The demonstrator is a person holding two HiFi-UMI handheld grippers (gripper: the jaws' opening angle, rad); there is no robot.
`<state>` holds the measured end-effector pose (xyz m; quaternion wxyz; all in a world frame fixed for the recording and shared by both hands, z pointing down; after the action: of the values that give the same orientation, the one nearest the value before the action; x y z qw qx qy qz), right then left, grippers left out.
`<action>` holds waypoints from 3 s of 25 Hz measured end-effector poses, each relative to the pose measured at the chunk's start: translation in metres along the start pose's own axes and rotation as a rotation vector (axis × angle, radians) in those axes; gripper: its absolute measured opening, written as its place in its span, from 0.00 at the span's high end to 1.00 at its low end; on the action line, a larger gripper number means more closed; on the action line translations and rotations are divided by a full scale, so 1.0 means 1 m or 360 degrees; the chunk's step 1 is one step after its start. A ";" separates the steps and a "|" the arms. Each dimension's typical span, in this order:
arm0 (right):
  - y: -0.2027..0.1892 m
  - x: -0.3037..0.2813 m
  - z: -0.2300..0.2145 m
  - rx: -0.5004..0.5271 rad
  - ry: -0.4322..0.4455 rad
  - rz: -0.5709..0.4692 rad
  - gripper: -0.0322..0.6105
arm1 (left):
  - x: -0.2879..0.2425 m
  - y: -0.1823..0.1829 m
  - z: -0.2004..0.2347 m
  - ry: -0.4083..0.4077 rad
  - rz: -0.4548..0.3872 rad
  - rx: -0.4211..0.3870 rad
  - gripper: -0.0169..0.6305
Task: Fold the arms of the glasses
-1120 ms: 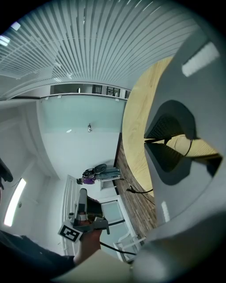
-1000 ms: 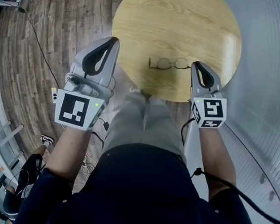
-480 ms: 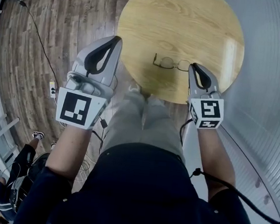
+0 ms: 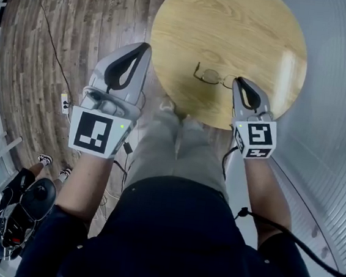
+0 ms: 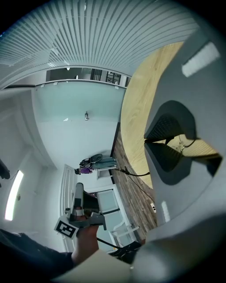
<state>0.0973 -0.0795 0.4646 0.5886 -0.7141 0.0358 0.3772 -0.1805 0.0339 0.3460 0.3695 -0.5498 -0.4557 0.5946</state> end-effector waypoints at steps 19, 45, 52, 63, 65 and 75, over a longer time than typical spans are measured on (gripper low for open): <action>0.005 -0.014 0.019 0.0074 0.0104 0.0047 0.90 | 0.022 -0.009 0.007 0.0081 0.0024 0.0050 0.97; 0.000 -0.056 0.034 0.0079 0.0160 0.0151 0.90 | 0.029 -0.032 0.040 0.0137 0.0060 0.0114 0.97; -0.008 -0.064 0.036 0.0098 0.0178 0.0181 0.90 | 0.031 -0.038 0.039 0.0156 0.0068 0.0133 0.97; -0.009 -0.078 0.046 0.0153 0.0187 0.0251 0.90 | 0.036 -0.039 0.051 0.0161 0.0066 0.0176 0.97; -0.003 -0.080 0.049 0.0163 0.0174 0.0265 0.90 | 0.037 -0.036 0.058 0.0153 0.0061 0.0182 0.97; -0.006 -0.088 0.051 0.0237 0.0167 0.0341 0.90 | 0.036 -0.039 0.060 0.0152 0.0061 0.0187 0.97</action>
<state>0.0124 -0.0681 0.5195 0.5936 -0.6793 0.1705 0.3964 -0.2469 0.0711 0.3701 0.4109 -0.5635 -0.3914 0.6004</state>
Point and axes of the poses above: the fingertips, and each gripper's own axes: x backward along the fingers, z to its left, y out of its top, the point moved 10 cm from there along x, backward along the fingers, and after that the axes turned 4 degrees about z, right-handed, at the moved point
